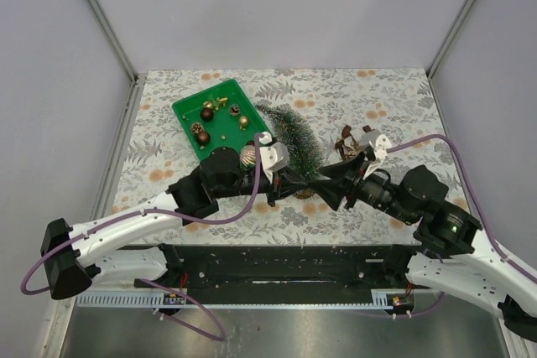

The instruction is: Decorate the small christmas tree

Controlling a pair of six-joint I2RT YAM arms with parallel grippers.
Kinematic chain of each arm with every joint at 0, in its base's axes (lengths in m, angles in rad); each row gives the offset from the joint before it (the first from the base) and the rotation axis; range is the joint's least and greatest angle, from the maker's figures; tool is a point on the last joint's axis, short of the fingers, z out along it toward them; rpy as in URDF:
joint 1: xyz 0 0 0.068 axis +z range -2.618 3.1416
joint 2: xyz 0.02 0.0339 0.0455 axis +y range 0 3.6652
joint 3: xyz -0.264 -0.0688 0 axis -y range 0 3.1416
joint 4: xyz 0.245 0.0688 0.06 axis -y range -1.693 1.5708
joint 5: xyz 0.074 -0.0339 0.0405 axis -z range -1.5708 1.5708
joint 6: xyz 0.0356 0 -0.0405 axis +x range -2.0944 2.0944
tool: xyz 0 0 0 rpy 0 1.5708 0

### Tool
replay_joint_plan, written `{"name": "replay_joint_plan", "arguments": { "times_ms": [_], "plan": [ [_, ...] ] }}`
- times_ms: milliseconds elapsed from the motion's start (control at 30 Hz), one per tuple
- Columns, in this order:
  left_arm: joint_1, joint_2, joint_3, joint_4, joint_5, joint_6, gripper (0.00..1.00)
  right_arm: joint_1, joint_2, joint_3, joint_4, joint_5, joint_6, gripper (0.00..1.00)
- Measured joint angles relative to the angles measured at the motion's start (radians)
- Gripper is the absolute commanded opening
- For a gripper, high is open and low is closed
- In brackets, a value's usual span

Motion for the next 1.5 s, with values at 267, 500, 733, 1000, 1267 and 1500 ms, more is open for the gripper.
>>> {"name": "replay_joint_plan", "arguments": {
  "times_ms": [267,500,733,1000,1267,1500],
  "plan": [
    [0.000,-0.012,-0.006,0.000,0.000,0.010,0.00,0.000,-0.100,0.019,-0.145,0.045,0.019,0.70],
    [0.000,-0.013,-0.006,0.001,-0.001,0.011,0.00,0.000,-0.147,0.091,-0.302,0.013,0.072,0.72],
    [0.002,-0.023,-0.006,0.001,-0.002,0.010,0.00,0.000,-0.212,0.153,-0.451,-0.071,0.153,0.72],
    [0.003,-0.023,-0.006,0.000,-0.002,0.010,0.00,0.000,-0.172,-0.047,-0.476,-0.058,0.252,0.74],
    [0.005,-0.023,-0.006,-0.001,-0.001,0.010,0.00,0.001,-0.149,-0.145,-0.388,0.073,0.304,0.75],
    [0.009,-0.025,-0.006,-0.001,-0.001,0.010,0.00,0.001,-0.149,-0.328,-0.156,0.202,0.315,0.71]
  ]
}}
